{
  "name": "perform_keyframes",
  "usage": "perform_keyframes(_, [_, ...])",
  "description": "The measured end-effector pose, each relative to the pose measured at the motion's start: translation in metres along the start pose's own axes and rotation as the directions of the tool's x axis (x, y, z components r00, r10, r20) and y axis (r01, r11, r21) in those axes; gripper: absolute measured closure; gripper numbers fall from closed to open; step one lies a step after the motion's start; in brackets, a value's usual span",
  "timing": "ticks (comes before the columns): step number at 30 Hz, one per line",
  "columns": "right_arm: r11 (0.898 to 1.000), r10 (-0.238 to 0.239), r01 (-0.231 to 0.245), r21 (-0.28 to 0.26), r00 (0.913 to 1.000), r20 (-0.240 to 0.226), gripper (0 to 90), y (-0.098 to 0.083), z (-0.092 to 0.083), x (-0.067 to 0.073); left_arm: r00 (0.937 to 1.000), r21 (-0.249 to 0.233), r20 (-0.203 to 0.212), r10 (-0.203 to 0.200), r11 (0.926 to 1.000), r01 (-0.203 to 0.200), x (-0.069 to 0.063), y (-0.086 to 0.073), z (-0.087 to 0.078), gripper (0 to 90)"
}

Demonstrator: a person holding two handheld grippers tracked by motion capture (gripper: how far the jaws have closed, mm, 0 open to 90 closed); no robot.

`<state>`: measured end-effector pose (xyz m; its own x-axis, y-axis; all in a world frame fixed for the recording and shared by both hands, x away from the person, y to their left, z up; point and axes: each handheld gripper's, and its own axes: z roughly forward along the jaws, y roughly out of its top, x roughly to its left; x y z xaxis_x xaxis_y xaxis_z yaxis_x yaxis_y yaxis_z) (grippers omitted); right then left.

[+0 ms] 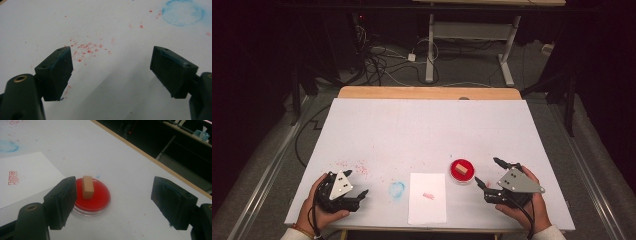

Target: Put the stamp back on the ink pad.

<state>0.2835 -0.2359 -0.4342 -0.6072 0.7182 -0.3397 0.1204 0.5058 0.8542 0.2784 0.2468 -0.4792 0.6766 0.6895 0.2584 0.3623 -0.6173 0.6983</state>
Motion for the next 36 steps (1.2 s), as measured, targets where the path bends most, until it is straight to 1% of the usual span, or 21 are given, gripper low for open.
perform_keyframes(3, [1.000, 0.008, -0.008, 0.004, 0.9999, 0.010, 21.2, -0.006, -0.003, -0.002, 1.0000, -0.003, 0.001, 0.000, 1.0000, 0.000, 0.000, 0.001, 0.000, 17.6])
perform_keyframes(6, [0.999, 0.035, -0.035, 0.010, 0.9991, 0.024, 21.3, -0.012, -0.005, -0.005, 1.0000, -0.007, 0.004, 0.001, 1.0000, -0.001, 0.000, 0.002, 0.001, 17.6])
perform_keyframes(10, [0.998, 0.054, -0.055, 0.030, 0.9979, 0.037, 21.2, -0.022, -0.006, -0.010, 1.0000, -0.009, 0.009, 0.001, 1.0000, -0.001, 0.000, 0.003, 0.002, 17.6])
perform_keyframes(11, [0.997, 0.065, -0.067, 0.036, 0.9971, 0.040, 21.2, -0.025, -0.006, -0.011, 1.0000, -0.010, 0.009, 0.003, 0.9999, -0.003, 0.000, 0.003, 0.002, 17.6])
perform_keyframes(13, [0.997, 0.063, -0.065, 0.038, 0.9964, 0.056, 21.3, -0.030, -0.007, -0.012, 1.0000, -0.016, 0.009, 0.000, 0.9999, 0.000, 0.000, 0.003, 0.002, 17.6])
perform_keyframes(16, [0.995, 0.087, -0.089, 0.046, 0.9950, 0.051, 21.3, -0.037, -0.007, -0.015, 1.0000, -0.020, 0.010, 0.001, 0.9998, -0.001, 0.001, 0.004, 0.002, 17.6])
perform_keyframes(19, [0.993, 0.106, -0.109, 0.055, 0.9927, 0.057, 21.2, -0.042, -0.007, -0.018, 0.9999, -0.021, 0.011, 0.006, 0.9998, -0.006, -0.001, 0.005, 0.002, 17.6])
perform_keyframes(20, [0.992, 0.111, -0.115, 0.056, 0.9920, 0.060, 21.2, -0.043, -0.007, -0.019, 0.9999, -0.022, 0.011, 0.004, 0.9998, -0.003, -0.001, 0.005, 0.001, 17.6])
perform_keyframes(22, [0.994, 0.093, -0.098, 0.056, 0.9921, 0.084, 19.3, -0.043, -0.006, -0.019, 1.0000, -0.025, 0.009, 0.003, 0.9997, -0.003, -0.001, 0.005, 0.001, 17.6])
perform_keyframes(24, [0.992, 0.110, -0.115, 0.056, 0.9907, 0.081, 18.6, -0.043, -0.006, -0.020, 1.0000, -0.026, 0.007, 0.004, 0.9997, -0.004, -0.001, 0.005, 0.001, 17.6])
perform_keyframes(27, [0.993, 0.100, -0.105, 0.058, 0.9915, 0.082, 17.9, -0.043, -0.006, -0.020, 0.9999, -0.025, 0.006, 0.010, 0.9996, -0.010, -0.003, 0.006, 0.001, 17.6])
perform_keyframes(29, [0.992, 0.108, -0.112, 0.053, 0.9907, 0.084, 17.6, -0.042, -0.007, -0.020, 0.9999, -0.028, 0.009, 0.010, 0.9996, -0.010, -0.003, 0.006, 0.000, 17.6])
perform_keyframes(32, [0.992, 0.114, -0.118, 0.040, 0.9896, 0.088, 17.5, -0.040, -0.008, -0.020, 0.9999, -0.015, 0.011, 0.002, 0.9999, -0.002, -0.004, 0.003, -0.001, 17.6])
perform_keyframes(33, [0.993, 0.110, -0.113, 0.038, 0.9901, 0.088, 17.4, -0.039, -0.008, -0.019, 0.9999, -0.015, 0.011, -0.001, 0.9999, 0.001, -0.003, 0.003, -0.001, 17.6])
perform_keyframes(35, [0.993, 0.105, -0.108, 0.038, 0.9909, 0.084, 17.0, -0.039, -0.009, -0.018, 1.0000, -0.032, 0.003, 0.004, 0.9995, -0.004, -0.002, 0.004, -0.002, 17.6])
perform_keyframes(36, [0.993, 0.107, -0.110, 0.036, 0.9907, 0.084, 17.0, -0.038, -0.009, -0.018, 1.0000, -0.031, 0.002, 0.008, 0.9995, -0.008, -0.003, 0.004, -0.002, 17.6])
